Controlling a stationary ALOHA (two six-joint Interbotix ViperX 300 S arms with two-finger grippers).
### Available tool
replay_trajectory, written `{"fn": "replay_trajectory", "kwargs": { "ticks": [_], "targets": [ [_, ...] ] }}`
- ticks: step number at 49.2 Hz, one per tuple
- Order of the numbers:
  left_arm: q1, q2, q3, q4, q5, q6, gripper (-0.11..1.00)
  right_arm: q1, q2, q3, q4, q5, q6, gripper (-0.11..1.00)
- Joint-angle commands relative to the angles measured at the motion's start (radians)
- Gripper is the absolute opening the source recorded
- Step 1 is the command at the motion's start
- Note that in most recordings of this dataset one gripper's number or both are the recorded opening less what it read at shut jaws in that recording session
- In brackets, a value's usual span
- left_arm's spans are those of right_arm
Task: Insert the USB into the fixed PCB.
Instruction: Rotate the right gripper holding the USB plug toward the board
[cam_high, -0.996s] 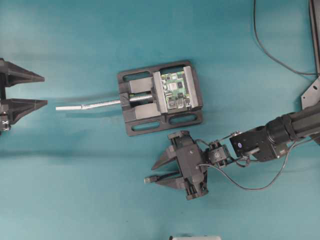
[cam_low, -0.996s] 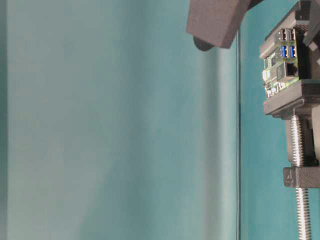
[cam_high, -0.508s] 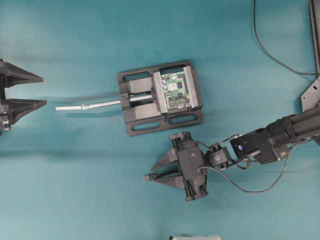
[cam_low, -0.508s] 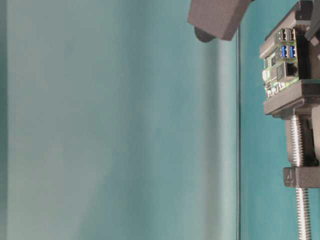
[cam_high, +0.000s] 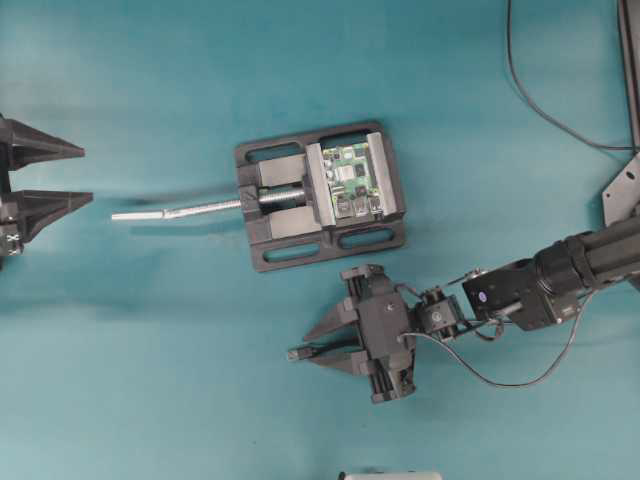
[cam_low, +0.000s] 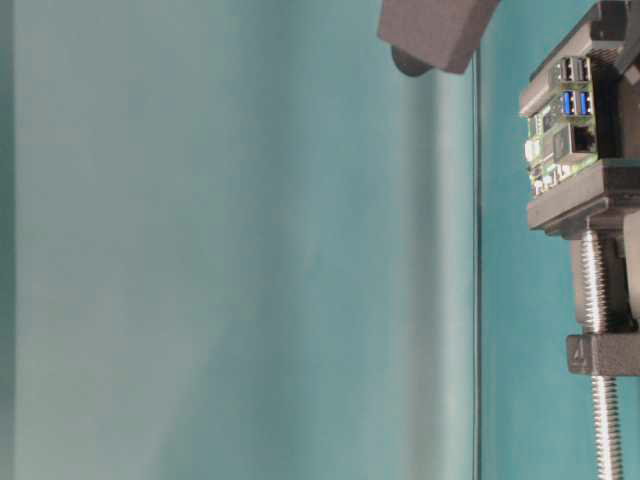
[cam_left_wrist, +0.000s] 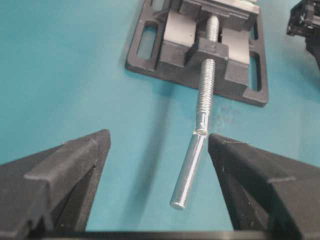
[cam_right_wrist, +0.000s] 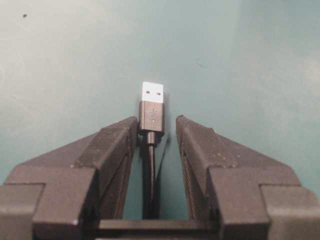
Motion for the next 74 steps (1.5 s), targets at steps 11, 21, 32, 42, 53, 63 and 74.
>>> {"fn": "replay_trajectory", "kwargs": {
  "ticks": [11,21,32,42,53,63,74],
  "targets": [
    [0.006,0.005,-0.011,0.003,-0.005,-0.012,0.92,0.034,0.008,-0.015,0.006,0.026,0.003,0.32],
    [0.008,0.005,-0.009,0.003,-0.005,-0.012,0.92,0.049,0.009,-0.020,0.008,0.028,0.003,0.30],
    [0.015,0.005,-0.009,0.003,-0.005,-0.012,0.92,0.060,0.008,-0.012,0.009,0.028,-0.002,0.21],
    [0.034,0.005,-0.009,0.003,0.002,-0.012,0.92,0.060,0.008,-0.011,0.018,0.025,-0.006,0.21],
    [0.064,0.005,-0.011,0.003,0.009,-0.012,0.92,0.069,-0.021,0.012,0.195,0.026,-0.055,0.21],
    [0.055,-0.012,-0.006,0.003,0.009,-0.017,0.92,0.121,-0.087,0.060,0.495,0.015,-0.261,0.21],
    [0.048,-0.089,0.012,0.003,0.031,-0.017,0.93,0.229,-0.155,0.080,0.940,-0.064,-0.482,0.21]
  ]
}}
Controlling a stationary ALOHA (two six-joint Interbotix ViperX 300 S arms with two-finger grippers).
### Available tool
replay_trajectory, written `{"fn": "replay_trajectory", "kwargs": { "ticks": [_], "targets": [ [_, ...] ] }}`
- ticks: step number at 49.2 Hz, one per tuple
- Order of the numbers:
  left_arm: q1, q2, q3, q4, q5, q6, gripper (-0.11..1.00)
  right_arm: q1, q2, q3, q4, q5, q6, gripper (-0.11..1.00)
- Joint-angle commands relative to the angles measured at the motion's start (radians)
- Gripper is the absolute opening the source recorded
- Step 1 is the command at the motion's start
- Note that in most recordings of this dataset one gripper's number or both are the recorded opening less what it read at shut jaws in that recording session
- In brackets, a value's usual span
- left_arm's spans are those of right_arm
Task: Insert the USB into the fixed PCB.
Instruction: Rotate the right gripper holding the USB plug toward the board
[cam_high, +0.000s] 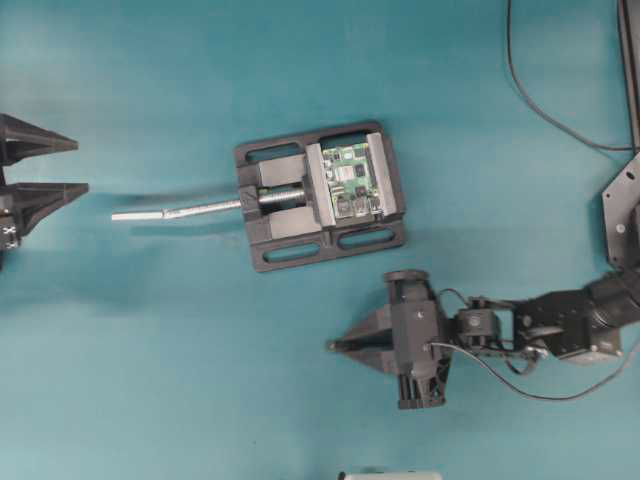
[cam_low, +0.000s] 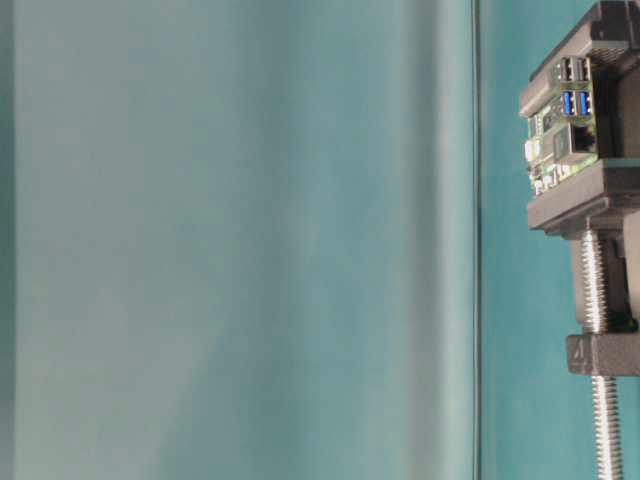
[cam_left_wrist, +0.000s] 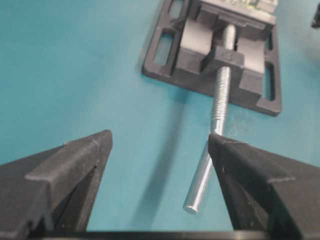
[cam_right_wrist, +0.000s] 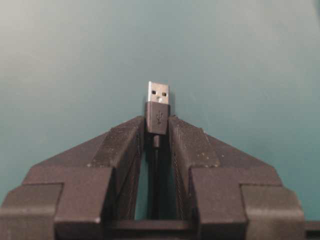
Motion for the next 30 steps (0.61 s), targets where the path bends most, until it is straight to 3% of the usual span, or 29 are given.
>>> {"fn": "replay_trajectory", "kwargs": {
  "ticks": [1,9,14,24,30],
  "targets": [
    [0.002,-0.025,-0.005,0.003,0.006,-0.012,0.93,0.044,-0.043,-0.006,0.179,-0.063,-0.060,0.21],
    [0.000,-0.071,0.003,0.005,0.031,-0.012,0.93,0.115,-0.041,-0.044,0.532,-0.176,-0.218,0.21],
    [0.002,-0.080,0.003,0.003,0.040,-0.012,0.93,0.130,-0.026,-0.089,0.703,-0.235,-0.311,0.21],
    [0.000,-0.080,0.002,0.003,0.041,-0.012,0.93,0.147,0.057,-0.241,0.953,-0.365,-0.502,0.21],
    [0.002,-0.080,0.002,0.005,0.041,-0.012,0.93,0.155,0.120,-0.351,1.111,-0.517,-0.597,0.21]
  ]
}}
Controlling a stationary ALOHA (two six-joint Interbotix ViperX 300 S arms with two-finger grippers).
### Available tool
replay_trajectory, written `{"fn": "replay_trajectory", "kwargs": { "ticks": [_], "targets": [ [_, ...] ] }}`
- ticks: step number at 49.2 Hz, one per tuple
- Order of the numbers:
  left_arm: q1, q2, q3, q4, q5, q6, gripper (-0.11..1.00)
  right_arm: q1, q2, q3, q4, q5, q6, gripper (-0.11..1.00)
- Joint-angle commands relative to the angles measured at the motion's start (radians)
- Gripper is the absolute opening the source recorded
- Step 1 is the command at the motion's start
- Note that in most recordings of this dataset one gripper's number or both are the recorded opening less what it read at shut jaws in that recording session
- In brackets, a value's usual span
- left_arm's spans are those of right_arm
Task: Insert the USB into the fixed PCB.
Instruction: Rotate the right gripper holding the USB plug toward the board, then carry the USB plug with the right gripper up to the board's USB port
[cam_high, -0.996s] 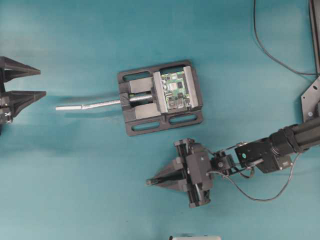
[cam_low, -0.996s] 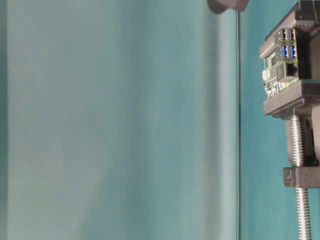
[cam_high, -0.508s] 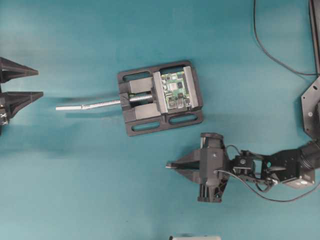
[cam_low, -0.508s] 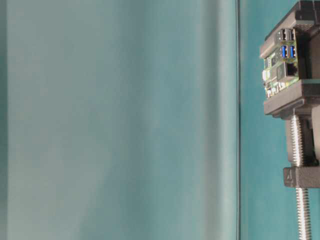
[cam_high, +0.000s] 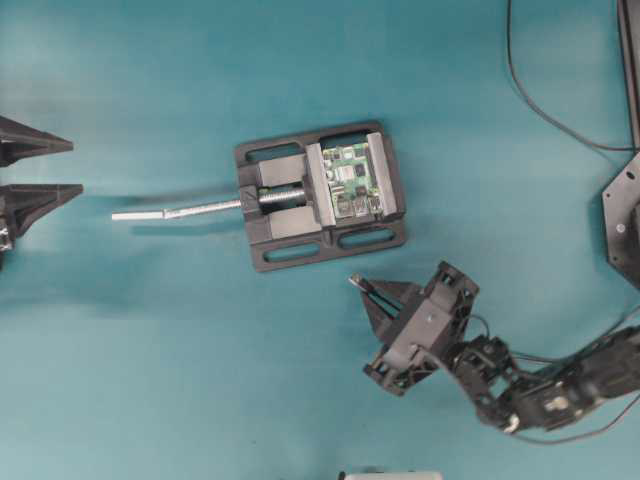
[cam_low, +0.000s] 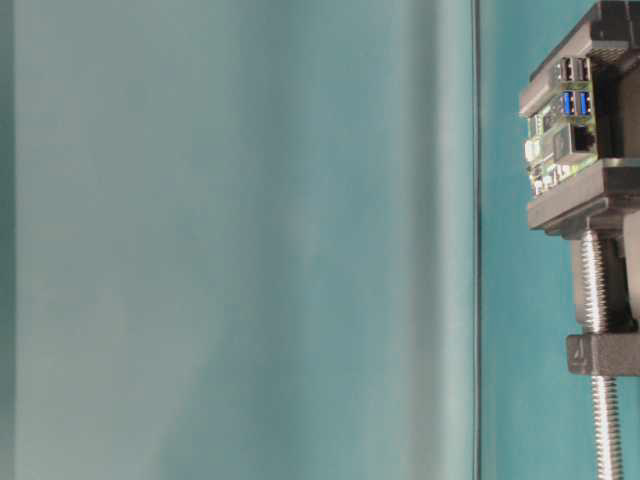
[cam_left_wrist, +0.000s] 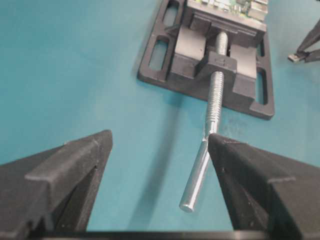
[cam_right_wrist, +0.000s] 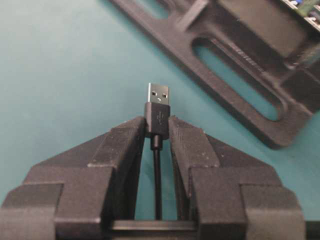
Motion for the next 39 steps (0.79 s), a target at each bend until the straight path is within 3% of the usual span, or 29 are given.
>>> {"fn": "replay_trajectory", "kwargs": {
  "ticks": [1,8,20,31,39],
  "targets": [
    [0.000,0.006,-0.011,0.003,-0.005,-0.012,0.93,0.008,0.018,-0.086,0.106,-0.115,-0.044,0.21],
    [0.000,0.006,-0.012,0.003,-0.003,-0.014,0.93,0.008,0.075,-0.183,0.213,-0.273,-0.064,0.21],
    [0.000,0.006,-0.011,0.005,-0.005,-0.012,0.93,0.002,0.133,-0.267,0.296,-0.400,-0.023,0.21],
    [0.002,0.006,-0.012,0.003,-0.005,-0.012,0.93,0.006,0.150,-0.268,0.319,-0.474,0.143,0.21],
    [0.002,0.006,-0.011,0.003,-0.005,-0.012,0.93,0.005,0.170,-0.282,0.319,-0.477,0.147,0.21]
  ]
}}
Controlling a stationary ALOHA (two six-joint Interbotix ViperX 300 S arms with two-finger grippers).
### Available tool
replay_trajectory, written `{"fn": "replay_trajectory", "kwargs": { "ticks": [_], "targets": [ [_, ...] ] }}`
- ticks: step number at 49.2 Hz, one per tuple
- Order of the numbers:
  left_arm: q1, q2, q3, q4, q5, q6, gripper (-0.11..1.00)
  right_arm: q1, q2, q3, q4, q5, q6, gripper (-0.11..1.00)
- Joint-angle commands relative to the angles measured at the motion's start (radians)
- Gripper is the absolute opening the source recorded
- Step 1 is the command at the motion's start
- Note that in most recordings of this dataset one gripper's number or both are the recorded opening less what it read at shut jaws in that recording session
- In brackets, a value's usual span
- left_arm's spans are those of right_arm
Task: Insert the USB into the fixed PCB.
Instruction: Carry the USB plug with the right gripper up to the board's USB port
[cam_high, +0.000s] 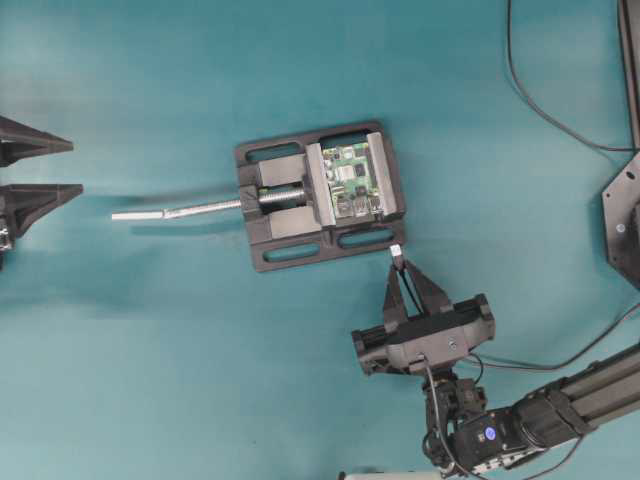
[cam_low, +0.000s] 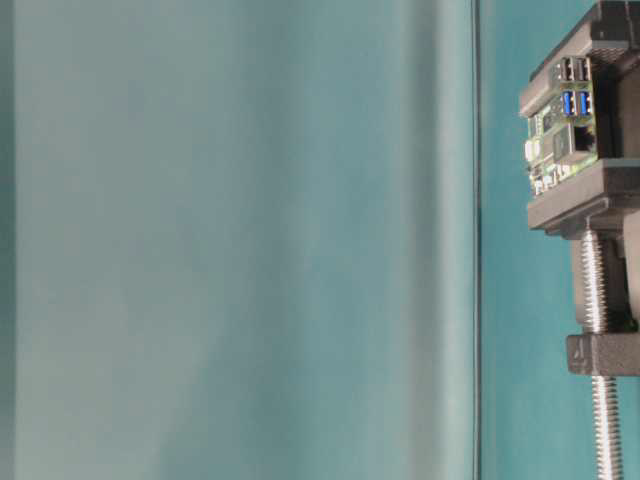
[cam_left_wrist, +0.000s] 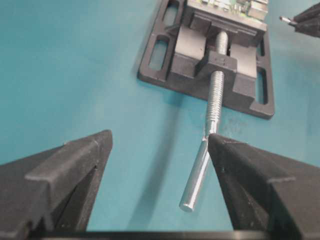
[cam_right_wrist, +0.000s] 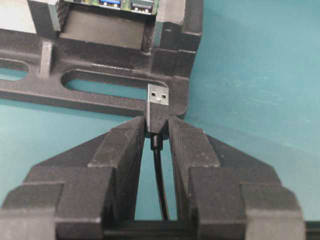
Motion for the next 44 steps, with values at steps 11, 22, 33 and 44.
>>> {"fn": "replay_trajectory", "kwargs": {
  "ticks": [11,22,33,44],
  "targets": [
    [0.002,0.006,-0.012,0.003,-0.005,-0.011,0.93,-0.005,0.003,-0.020,-0.005,-0.011,-0.003,0.21],
    [0.002,0.006,-0.014,0.005,-0.005,-0.011,0.93,-0.009,-0.021,-0.011,-0.018,-0.011,-0.005,0.21],
    [0.002,0.006,-0.014,0.005,-0.005,-0.011,0.93,-0.025,-0.057,-0.006,-0.018,-0.011,-0.081,0.21],
    [0.002,0.006,-0.012,0.005,-0.005,-0.011,0.93,-0.054,-0.071,-0.011,-0.023,-0.008,-0.110,0.21]
  ]
}}
